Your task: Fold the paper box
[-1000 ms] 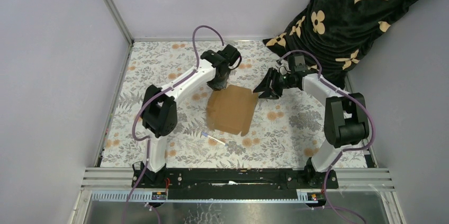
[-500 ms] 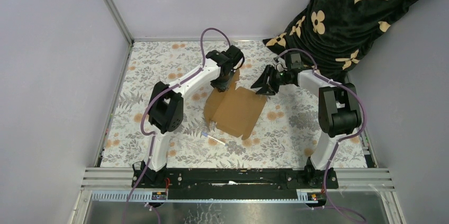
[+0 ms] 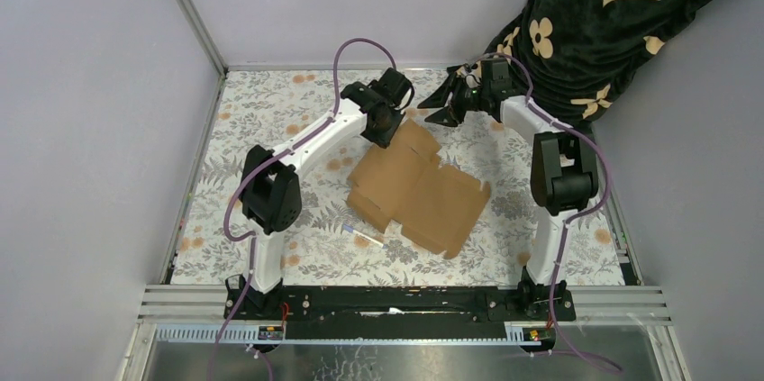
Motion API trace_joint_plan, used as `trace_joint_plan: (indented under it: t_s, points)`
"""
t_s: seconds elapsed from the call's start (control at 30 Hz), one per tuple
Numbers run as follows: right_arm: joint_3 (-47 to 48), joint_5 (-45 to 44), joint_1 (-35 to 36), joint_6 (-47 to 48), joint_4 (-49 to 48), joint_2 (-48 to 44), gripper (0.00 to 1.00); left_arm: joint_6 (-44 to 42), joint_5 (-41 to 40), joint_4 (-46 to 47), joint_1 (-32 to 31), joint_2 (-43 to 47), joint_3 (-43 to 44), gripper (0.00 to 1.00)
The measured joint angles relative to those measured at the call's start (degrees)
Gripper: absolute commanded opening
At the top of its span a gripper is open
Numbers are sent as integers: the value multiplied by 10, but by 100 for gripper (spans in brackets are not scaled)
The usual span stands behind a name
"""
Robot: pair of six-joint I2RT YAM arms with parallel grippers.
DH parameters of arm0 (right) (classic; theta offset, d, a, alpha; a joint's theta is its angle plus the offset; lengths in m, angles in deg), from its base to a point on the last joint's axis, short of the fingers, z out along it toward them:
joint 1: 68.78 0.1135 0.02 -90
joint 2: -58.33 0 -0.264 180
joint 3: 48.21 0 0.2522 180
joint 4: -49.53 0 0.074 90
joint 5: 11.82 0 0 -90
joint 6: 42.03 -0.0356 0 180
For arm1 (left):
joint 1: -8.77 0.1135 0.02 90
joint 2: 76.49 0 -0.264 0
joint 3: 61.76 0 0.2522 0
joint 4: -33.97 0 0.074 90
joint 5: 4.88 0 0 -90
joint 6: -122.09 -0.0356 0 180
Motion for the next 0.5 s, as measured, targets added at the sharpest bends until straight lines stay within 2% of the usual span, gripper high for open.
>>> trace_joint_plan:
  t_s: [0.27,0.37,0.5]
  points:
    - [36,11,0,-29,6,63,57,-4,16,20,0,0,-19,37]
    - [50,-6,0,11,62,69,57,-4,12,32,3,1,-42,38]
    - [122,-73,0,106,167,81,57,7,31,44,24,3,-74,39]
